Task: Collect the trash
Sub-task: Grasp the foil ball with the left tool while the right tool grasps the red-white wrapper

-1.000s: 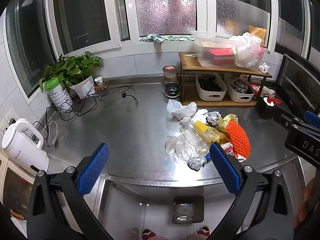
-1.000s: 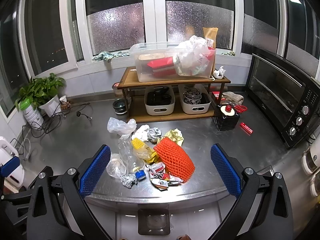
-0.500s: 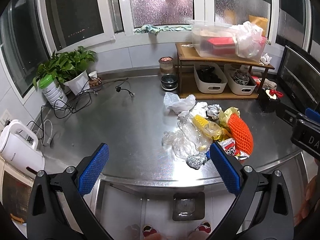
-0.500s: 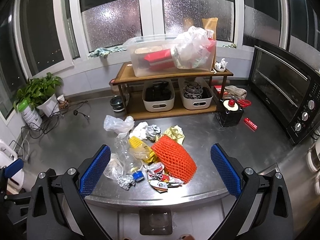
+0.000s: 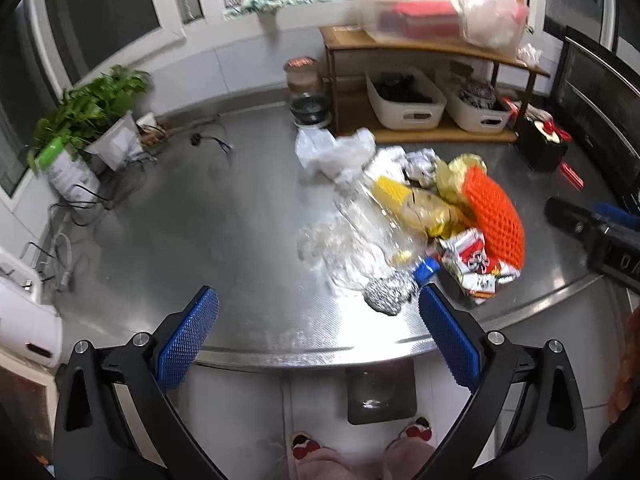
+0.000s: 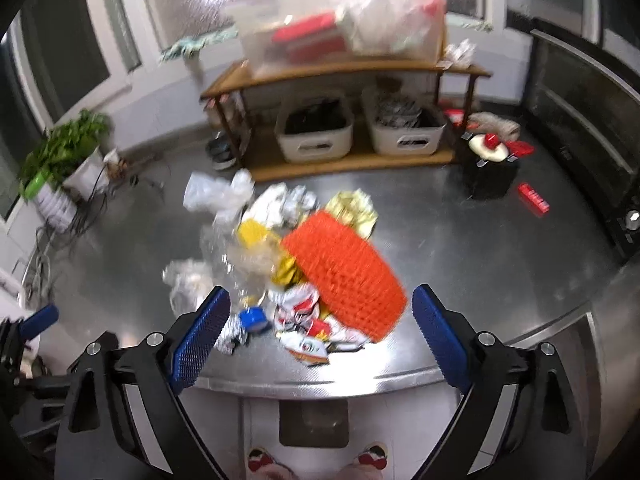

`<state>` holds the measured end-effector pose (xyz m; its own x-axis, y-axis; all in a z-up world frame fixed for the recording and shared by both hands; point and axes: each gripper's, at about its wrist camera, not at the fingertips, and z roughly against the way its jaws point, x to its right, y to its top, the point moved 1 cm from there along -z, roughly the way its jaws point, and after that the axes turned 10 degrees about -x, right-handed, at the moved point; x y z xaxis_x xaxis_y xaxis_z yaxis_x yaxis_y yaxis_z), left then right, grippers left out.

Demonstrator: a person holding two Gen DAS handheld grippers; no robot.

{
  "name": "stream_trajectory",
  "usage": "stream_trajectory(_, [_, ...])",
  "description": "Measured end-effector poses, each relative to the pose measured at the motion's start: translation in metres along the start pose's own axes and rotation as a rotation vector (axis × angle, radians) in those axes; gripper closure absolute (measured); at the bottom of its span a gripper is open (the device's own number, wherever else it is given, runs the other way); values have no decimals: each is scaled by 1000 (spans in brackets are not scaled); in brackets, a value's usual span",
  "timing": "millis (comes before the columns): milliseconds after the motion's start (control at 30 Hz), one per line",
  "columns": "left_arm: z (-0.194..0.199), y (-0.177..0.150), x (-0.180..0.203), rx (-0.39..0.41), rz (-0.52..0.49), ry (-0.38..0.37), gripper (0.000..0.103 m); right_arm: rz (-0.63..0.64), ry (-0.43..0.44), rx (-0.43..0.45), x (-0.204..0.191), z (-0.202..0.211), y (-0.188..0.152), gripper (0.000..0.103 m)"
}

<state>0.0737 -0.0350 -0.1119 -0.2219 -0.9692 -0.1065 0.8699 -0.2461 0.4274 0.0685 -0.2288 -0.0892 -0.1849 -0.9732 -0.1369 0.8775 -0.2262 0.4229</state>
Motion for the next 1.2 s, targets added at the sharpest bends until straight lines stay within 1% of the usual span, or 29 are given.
stream_trajectory(67, [-12, -5, 3, -18, -15, -18, 14, 22, 12, -26, -3, -16, -7, 11])
stream_trajectory(100, [-21, -8, 6, -30, -34, -24, 15, 29, 10, -37, -5, -22, -10, 11])
stream_trajectory(200, [-40, -16, 12, -59, -66, -26, 20, 59, -10, -81, -10, -45, -16, 11])
stream_trajectory(233, [-46, -18, 14, -72, -69, -33, 23, 63, -5, -92, -11, -50, -17, 15])
stream_trajectory(267, [-52, -20, 14, -86, -70, -44, 27, 68, 7, -105, -12, -55, -18, 25])
stream_trajectory(300, [-60, -22, 14, -104, -66, -56, 29, 73, 25, -123, -12, -63, -18, 29])
stream_trajectory(367, [-70, -23, 12, -128, -62, -73, 34, 77, 29, -136, -11, -72, -19, 29])
stream_trajectory(467, [-81, -23, 12, -143, -67, -82, 37, 97, 21, -150, -11, -86, -18, 38])
stream_trajectory(567, [-88, -20, 13, -151, -78, -93, 40, 126, 13, -156, -13, -96, -15, 39])
stream_trajectory(767, [-100, -11, 22, -167, -97, -133, 40, 166, -9, -198, -16, -117, -15, 39])
stream_trajectory(967, [-118, 0, 34, -193, -114, -172, 40, 189, -11, -219, -14, -127, -13, 38])
stream_trajectory(1067, [-125, 5, 42, -200, -132, -186, 40, 182, 8, -246, -10, -133, -15, 38])
stream_trajectory(1200, [-137, 10, 48, -215, -147, -184, 42, 169, 4, -271, -5, -143, -16, 40])
